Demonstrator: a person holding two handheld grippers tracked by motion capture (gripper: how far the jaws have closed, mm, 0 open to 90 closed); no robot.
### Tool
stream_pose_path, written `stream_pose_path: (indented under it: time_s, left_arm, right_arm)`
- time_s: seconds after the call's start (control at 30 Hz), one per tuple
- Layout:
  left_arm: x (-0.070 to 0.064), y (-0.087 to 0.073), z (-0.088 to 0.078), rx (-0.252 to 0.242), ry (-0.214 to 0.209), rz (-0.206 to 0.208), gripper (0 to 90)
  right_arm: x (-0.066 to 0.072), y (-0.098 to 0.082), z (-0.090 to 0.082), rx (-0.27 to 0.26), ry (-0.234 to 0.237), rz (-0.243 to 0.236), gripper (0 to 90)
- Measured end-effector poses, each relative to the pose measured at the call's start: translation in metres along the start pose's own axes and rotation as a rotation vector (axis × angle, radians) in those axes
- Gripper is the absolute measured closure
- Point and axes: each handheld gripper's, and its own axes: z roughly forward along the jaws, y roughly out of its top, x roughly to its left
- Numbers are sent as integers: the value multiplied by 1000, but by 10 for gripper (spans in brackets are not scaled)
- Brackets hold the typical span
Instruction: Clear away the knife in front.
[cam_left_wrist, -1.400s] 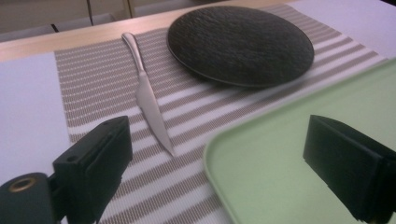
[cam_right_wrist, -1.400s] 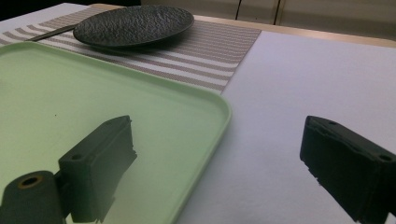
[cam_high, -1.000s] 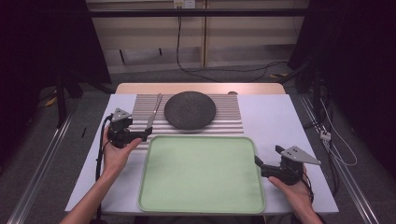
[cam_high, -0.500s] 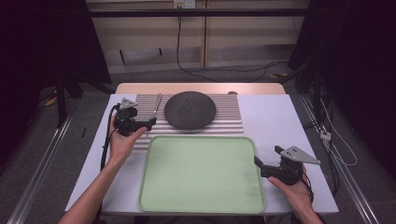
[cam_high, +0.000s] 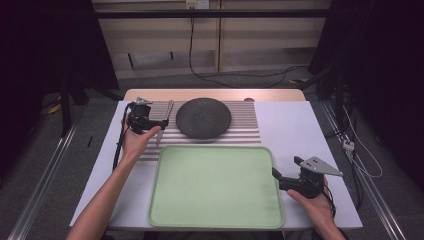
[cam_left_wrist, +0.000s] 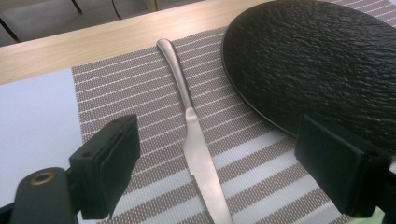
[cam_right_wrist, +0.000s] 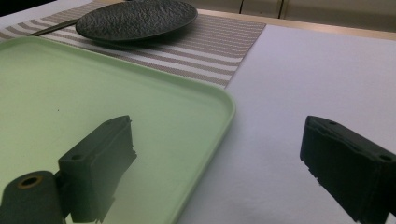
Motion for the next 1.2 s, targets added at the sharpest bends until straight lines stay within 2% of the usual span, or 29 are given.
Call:
stream_pose_path:
  time_s: [0.27,0.37,0.43,0.5,0.53,0.6,0.67,0.7,0.8,0.93,1.1,1.2]
  left_arm:
    - [7,10,15,49,17,3,161]
    - [9,12,21,62,21,11,214]
    - [9,13,27,76,40,12,242]
    - [12,16,35,92,28,15,295]
    - [12,17,39,96,36,17,295]
    - [13,19,48,107,37,6,351]
    - [15,22,55,127,49,14,356]
    - [16,23,58,130,48,8,411]
    - [19,27,67,156,54,-1,423]
    - [23,29,76,178,64,-21,481]
    - [25,32,85,190,54,-39,573]
    - [26,32,92,209,43,-47,585]
  right_arm:
    - [0,0,0,4,-1,-4,94]
    - [0,0,0,5,-2,-4,94]
    - [0,0,1,4,-2,-3,94]
    - [0,0,1,7,0,-2,94]
    - [0,0,1,7,0,-2,94]
    - [0,0,1,8,1,-2,94]
    - [0,0,1,8,2,-2,94]
    - [0,0,1,9,1,2,94]
    - [-1,0,1,10,6,4,93]
    - [-2,-1,2,15,12,8,92]
    - [-3,-1,4,19,16,18,90]
    - [-4,-1,4,21,18,19,90]
